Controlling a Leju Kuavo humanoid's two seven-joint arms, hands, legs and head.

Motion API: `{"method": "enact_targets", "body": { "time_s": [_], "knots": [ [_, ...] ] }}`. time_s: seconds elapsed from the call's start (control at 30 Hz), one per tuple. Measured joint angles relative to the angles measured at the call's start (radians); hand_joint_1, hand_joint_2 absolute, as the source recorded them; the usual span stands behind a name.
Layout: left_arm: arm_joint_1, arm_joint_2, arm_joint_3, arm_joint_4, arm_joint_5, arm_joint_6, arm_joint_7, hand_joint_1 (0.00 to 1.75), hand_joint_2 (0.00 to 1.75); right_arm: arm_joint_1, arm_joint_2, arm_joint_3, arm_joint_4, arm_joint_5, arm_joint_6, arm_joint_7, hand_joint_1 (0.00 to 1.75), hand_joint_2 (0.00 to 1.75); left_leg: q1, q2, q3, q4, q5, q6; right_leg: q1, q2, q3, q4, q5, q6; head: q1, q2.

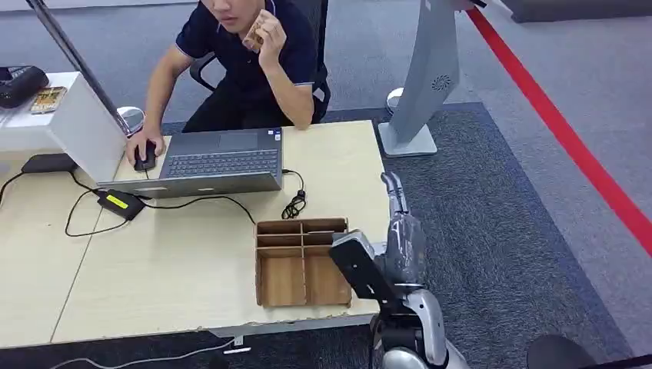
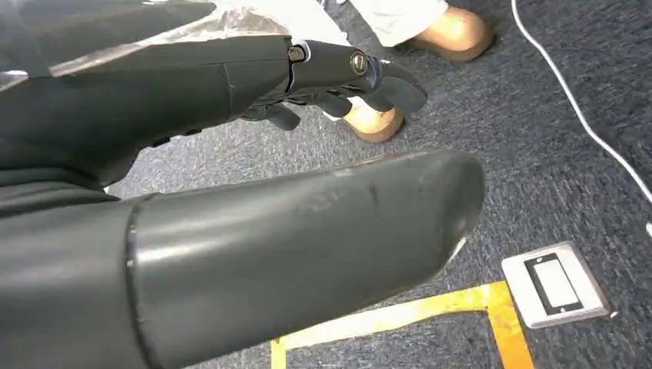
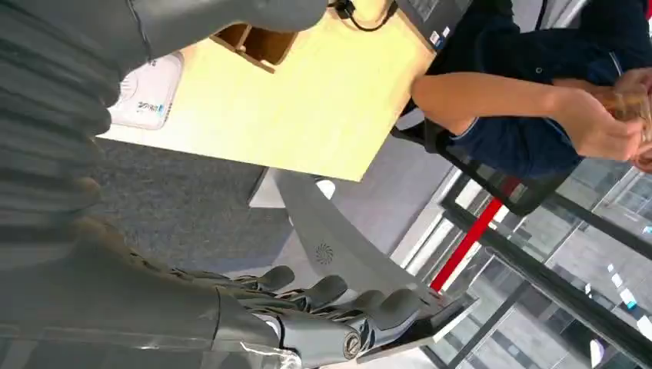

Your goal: Pass the card to the sensor for recognition and then transmit it.

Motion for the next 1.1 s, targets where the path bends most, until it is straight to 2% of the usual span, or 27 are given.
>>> {"method": "enact_targets", "body": {
  "time_s": [0.23,0.53,0.77,1.1],
  "knots": [
    [0.000,0.000,0.000,0.001,0.005,0.002,-0.014,0.00,0.00,-0.043,-0.003,0.015,0.035,0.039,0.045,0.016,0.00,1.75,0.000,0.000,0.000,0.000,0.000,0.000,0.000,0.000,0.000,0.000,0.000,0.000,0.000,0.000],
    [-0.001,0.000,-0.001,0.002,0.002,0.000,-0.033,0.00,0.00,-0.104,0.032,0.036,0.121,0.067,0.069,0.016,0.00,1.75,0.000,0.000,0.000,0.000,0.000,0.000,0.000,0.000,0.000,0.001,0.000,0.000,0.000,0.000],
    [-0.001,0.000,-0.001,0.002,0.002,0.001,-0.043,0.00,0.00,-0.161,0.068,0.048,0.228,0.071,0.073,0.018,0.00,1.75,0.000,0.000,0.000,0.000,0.000,0.000,0.000,0.000,0.000,0.001,0.000,0.000,0.000,0.000],
    [-0.001,0.000,-0.003,0.002,0.002,0.002,-0.053,0.00,0.00,-0.183,0.097,0.064,0.370,0.078,0.061,0.027,0.00,1.75,0.000,0.000,0.000,0.000,0.000,0.000,0.000,0.000,0.000,0.001,0.000,0.000,0.000,0.000]
  ]
}}
